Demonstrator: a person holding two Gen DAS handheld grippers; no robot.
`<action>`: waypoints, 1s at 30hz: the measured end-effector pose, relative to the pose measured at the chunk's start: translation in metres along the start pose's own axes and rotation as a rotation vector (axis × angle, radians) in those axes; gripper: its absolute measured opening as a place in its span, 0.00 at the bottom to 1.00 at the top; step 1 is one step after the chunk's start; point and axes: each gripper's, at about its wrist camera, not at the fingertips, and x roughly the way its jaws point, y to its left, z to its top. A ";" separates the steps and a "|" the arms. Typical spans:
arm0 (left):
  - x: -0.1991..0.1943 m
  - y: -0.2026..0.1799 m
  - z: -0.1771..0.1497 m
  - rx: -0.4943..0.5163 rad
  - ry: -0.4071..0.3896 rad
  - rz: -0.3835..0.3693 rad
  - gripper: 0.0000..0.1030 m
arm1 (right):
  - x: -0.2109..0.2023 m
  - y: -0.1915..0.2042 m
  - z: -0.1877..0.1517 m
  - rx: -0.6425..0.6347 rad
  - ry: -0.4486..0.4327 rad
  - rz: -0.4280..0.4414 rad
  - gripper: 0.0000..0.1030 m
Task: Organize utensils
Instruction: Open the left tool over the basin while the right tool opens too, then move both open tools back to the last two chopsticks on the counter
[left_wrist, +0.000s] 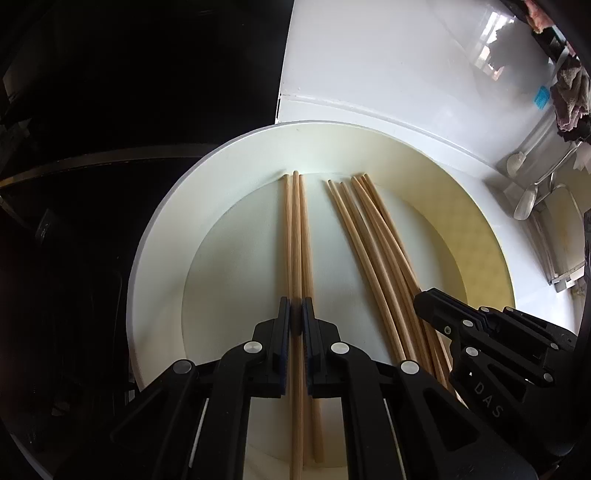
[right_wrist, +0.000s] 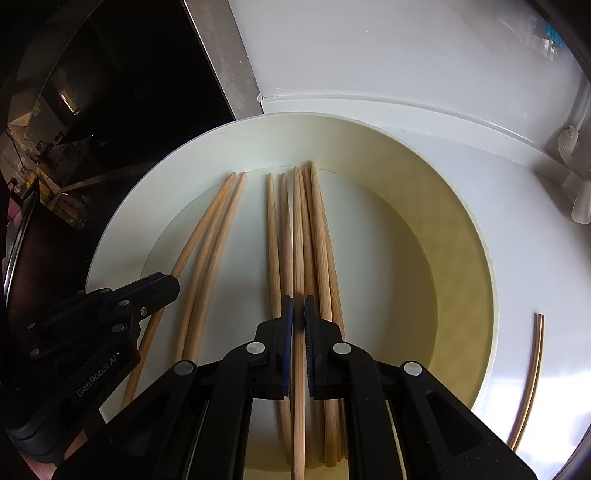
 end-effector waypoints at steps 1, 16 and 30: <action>-0.001 0.000 0.000 -0.001 -0.001 0.003 0.07 | -0.001 -0.001 0.000 0.002 -0.002 0.001 0.06; -0.054 0.006 -0.020 -0.043 -0.098 0.050 0.80 | -0.049 -0.009 -0.027 0.020 -0.073 -0.001 0.37; -0.107 -0.014 -0.054 -0.041 -0.168 0.070 0.83 | -0.102 -0.017 -0.072 -0.006 -0.125 0.025 0.48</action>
